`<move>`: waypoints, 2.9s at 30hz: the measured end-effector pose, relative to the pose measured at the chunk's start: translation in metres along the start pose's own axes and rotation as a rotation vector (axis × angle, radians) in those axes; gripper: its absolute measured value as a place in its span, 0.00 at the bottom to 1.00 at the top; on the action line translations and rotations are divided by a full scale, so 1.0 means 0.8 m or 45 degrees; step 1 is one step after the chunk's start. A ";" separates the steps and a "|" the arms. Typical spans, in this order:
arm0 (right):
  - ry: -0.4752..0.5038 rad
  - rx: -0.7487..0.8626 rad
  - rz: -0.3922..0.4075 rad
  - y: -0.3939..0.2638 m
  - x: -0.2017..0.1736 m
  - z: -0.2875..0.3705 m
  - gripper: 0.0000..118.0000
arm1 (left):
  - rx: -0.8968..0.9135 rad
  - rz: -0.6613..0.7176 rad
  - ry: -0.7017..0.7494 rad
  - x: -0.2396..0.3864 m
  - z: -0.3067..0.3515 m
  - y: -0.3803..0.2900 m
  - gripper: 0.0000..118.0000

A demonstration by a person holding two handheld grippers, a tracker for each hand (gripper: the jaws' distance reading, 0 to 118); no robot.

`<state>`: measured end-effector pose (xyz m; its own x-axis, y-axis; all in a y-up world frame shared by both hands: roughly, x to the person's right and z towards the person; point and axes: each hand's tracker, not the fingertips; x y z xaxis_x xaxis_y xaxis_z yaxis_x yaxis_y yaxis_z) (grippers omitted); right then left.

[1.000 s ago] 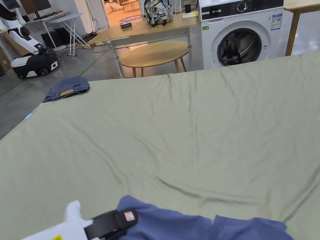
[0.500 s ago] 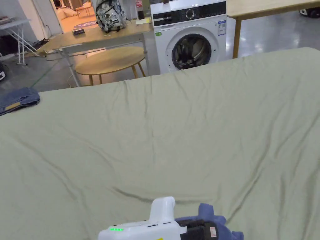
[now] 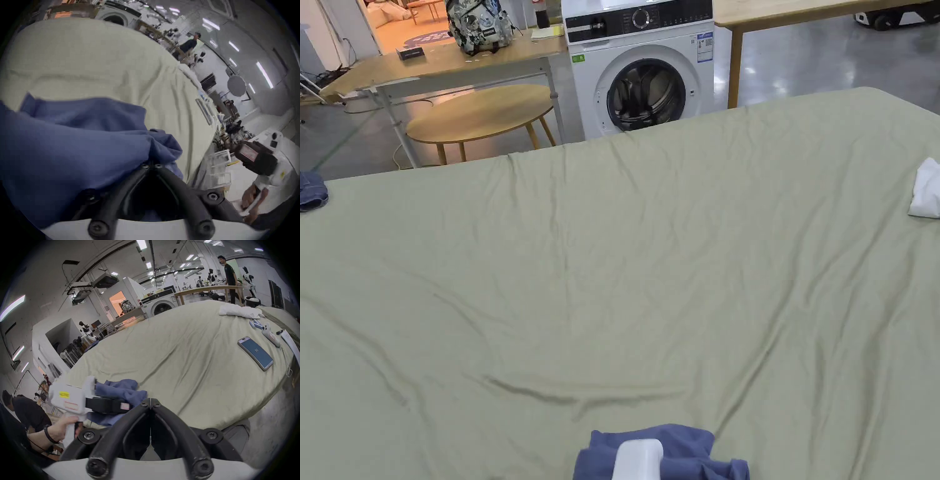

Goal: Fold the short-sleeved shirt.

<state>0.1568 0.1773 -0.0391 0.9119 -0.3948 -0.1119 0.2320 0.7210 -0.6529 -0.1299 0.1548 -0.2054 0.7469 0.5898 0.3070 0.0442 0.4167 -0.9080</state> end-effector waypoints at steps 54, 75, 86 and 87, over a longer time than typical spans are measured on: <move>0.124 -0.409 0.038 0.039 -0.040 -0.164 0.00 | 0.713 0.637 0.450 -0.384 0.590 -0.078 0.20; -0.041 0.470 0.413 0.190 -0.095 -0.069 0.00 | 1.246 -0.430 1.049 0.032 0.502 -0.046 0.51; -0.082 0.693 0.408 0.187 -0.119 -0.047 0.00 | 1.374 -0.571 1.057 0.133 0.365 -0.059 0.36; -0.079 0.691 0.412 0.181 -0.117 -0.044 0.00 | 1.362 -0.563 1.041 0.136 0.364 -0.060 0.26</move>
<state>0.0929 0.2986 -0.1495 0.9787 -0.0863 -0.1861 0.0648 0.9908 -0.1185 -0.2438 0.4005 -0.0455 0.9880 -0.1322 -0.0796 0.1312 0.9912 -0.0176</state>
